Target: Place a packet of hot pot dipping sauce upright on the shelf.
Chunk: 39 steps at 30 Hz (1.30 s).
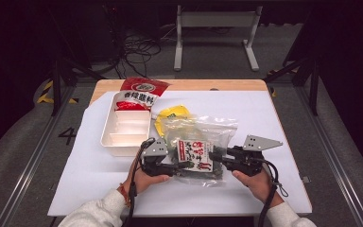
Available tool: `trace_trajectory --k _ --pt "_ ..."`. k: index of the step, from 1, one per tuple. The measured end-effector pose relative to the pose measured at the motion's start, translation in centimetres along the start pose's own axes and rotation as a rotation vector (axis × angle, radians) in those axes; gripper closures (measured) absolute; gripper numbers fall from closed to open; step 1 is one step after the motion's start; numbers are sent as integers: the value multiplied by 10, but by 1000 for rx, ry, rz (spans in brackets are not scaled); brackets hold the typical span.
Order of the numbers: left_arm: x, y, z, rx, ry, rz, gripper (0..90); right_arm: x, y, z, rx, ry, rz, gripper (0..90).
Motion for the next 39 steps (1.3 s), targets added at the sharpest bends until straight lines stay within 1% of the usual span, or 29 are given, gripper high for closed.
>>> trace_trajectory --k 2,3,4,5,6,9,10,11,12,13,14,15,16,17,18,19,20,22,24,26,27,28,29,30,32,33,34,37,39 --pt "1 -1 2 3 10 -7 466 0 0 1 0 -11 -4 725" --pt "2 -1 2 -10 14 -20 448 0 0 1 2 -16 -8 730" --pt "5 -2 3 -20 16 -25 400 0 -1 2 3 -28 -10 734" --pt "6 -2 3 -17 13 -21 348 0 -1 4 -4 -36 -11 738" --pt "8 -1 4 -30 17 -17 306 -1 -2 5 -7 -40 -9 740" --pt "10 -1 5 -42 24 -20 250 -1 -2 6 -2 -52 -12 742" --pt "11 -1 4 -48 42 -20 268 -1 -2 5 0 -52 -12 742" --pt "11 -2 1 -41 61 -24 332 -1 -1 5 2 -52 -14 742" --pt "10 -2 0 -27 66 -23 410 -1 -1 3 4 -47 -12 738" --pt "10 -2 -1 -23 59 -16 426 -1 -1 2 5 -38 -12 734" --pt "9 -3 -1 -24 64 -20 454 -1 0 1 5 -33 -12 725" --pt "7 -4 -1 -31 72 -26 504 -1 0 0 7 -19 -10 706" --pt "6 -4 -2 -23 72 -26 560 -1 0 -4 11 12 -6 679" --pt "6 -4 -2 -23 72 -26 599 -1 0 -4 11 12 -6 679" --pt "4 -6 -4 -18 92 -36 599 0 0 -5 13 26 -5 652" --pt "3 -6 -6 -10 98 -40 678 2 -1 -8 27 59 -2 571" --pt "2 -7 -7 -3 106 -45 678 2 -1 -8 27 59 -2 571" --pt "-2 -8 -11 8 118 -56 703 2 -3 -7 27 52 -5 531" --pt "-6 -10 -14 23 119 -59 718 2 -5 -7 36 70 -1 436" --pt "-7 -11 -15 25 115 -61 723 2 -4 -6 34 69 1 419" --pt "-8 -12 -16 33 116 -63 723 2 -4 -6 29 74 9 383" --pt "-10 -13 -16 36 112 -65 723 2 -2 -6 23 85 32 321" --pt "-11 -14 -15 40 107 -68 724 2 -1 -6 13 103 46 301" --pt "-14 -16 -13 37 94 -73 725 0 0 -6 5 107 57 276" --pt "-16 -16 -11 33 94 -81 726 0 1 -6 0 105 62 264" --pt "-18 -16 -9 34 85 -85 726 -2 2 -6 -1 103 72 247" --pt "-19 -17 -8 40 75 -84 727 -3 3 -6 -5 108 83 234" --pt "-25 -19 -7 47 70 -91 727 -8 7 -7 -8 115 94 215" --pt "-31 -21 -4 56 50 -99 727 -13 13 -9 -17 133 123 196"
Point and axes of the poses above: each handheld gripper's, and its own axes: x roughly forward along the jaws, y roughly out of its underside, z roughly to its left, the point moved 8 cm from there along x, roughly forward along the jaws, and after that the axes turned 4 degrees about -z, right-handed, at the moved point
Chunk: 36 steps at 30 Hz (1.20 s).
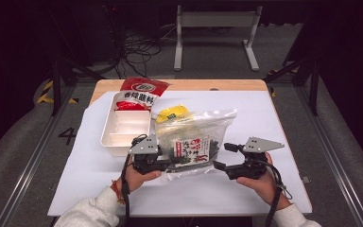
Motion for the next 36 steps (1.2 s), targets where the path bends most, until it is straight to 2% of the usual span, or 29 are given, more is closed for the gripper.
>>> trace_trajectory --k 4,6,7,8,11,13,14,17,19,20,22,25,28,30,32,34,36 --pt "-9 -3 4 -5 -20 -17 727 -4 10 -5 -2 20 35 188" --pt "-14 -6 7 -3 -36 -29 727 -7 15 -7 -21 39 58 184" --pt "-16 -7 7 -4 -41 -30 727 -9 20 -10 -45 64 81 180" --pt "-23 -10 11 10 -60 -37 727 -11 22 -11 -49 69 86 179" --pt "-31 -14 14 20 -79 -49 727 -14 26 -14 -59 88 100 178" --pt "-45 -20 21 30 -112 -72 726 -18 31 -18 -52 104 111 178" --pt "-45 -20 21 30 -112 -72 727 -18 31 -18 -52 104 111 178" --pt "-60 -27 26 38 -155 -104 727 -22 36 -22 -42 119 114 179" --pt "-79 -35 36 50 -203 -133 727 -25 38 -24 -30 132 113 180" --pt "-79 -35 36 50 -203 -133 727 -25 38 -24 -30 132 113 180" --pt "-92 -40 43 58 -242 -152 727 -27 41 -27 -12 136 110 179" --pt "-114 -44 59 43 -297 -192 727 -26 45 -27 -6 143 120 178" --pt "-122 -45 67 31 -298 -200 727 -25 46 -26 -5 142 114 180" --pt "-131 -45 76 37 -335 -194 727 -24 45 -26 -14 146 118 181" --pt "-138 -43 88 33 -353 -187 727 -21 45 -27 -7 145 117 183" --pt "-144 -41 100 41 -391 -154 727 -19 46 -28 -2 145 122 183" --pt "-147 -39 110 46 -403 -131 727 -16 47 -28 2 144 127 184"
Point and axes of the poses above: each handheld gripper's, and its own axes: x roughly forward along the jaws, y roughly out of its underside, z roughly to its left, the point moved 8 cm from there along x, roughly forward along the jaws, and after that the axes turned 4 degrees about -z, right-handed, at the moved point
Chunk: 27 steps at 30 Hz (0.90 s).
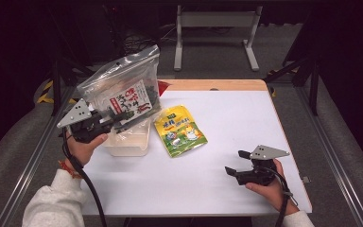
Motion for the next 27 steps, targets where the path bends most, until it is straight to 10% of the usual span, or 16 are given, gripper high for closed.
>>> trace_trajectory --k 10,27 --pt "16 31 44 0 -55 122 727 1 1 3 -7 -9 10 189" --pt "12 38 49 5 -32 157 726 0 5 7 -15 -17 23 187"
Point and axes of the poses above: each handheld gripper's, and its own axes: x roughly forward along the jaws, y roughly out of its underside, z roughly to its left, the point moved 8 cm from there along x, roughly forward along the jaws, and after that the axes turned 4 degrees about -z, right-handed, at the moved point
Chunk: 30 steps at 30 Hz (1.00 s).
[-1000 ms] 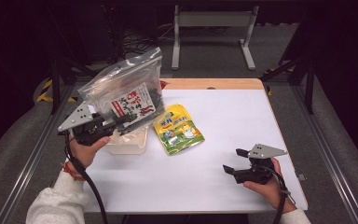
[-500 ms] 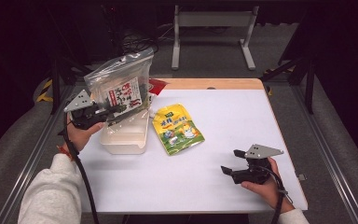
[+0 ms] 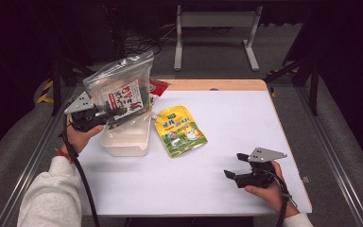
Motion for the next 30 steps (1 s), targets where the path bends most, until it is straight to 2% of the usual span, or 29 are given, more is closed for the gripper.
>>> trace_trajectory --k 3,9,13,18,21,25,27,30 --pt "4 6 -1 15 -10 60 727 0 0 1 -2 -2 3 187" --pt "5 11 -1 9 -12 80 729 3 -1 3 -6 -8 3 190" --pt "17 12 -9 58 -19 132 732 5 0 4 -15 -8 12 191" --pt "17 18 -4 16 -18 96 732 6 -2 7 -21 -8 2 199" --pt "16 24 -3 23 -11 95 732 6 -3 6 -21 3 -10 204" --pt "14 33 -3 6 -5 90 731 5 -5 5 -19 16 -27 212" --pt "13 41 0 -33 -4 71 731 4 -7 5 -17 21 -36 215" --pt "12 46 1 -52 2 62 731 5 -6 6 -22 24 -31 224"
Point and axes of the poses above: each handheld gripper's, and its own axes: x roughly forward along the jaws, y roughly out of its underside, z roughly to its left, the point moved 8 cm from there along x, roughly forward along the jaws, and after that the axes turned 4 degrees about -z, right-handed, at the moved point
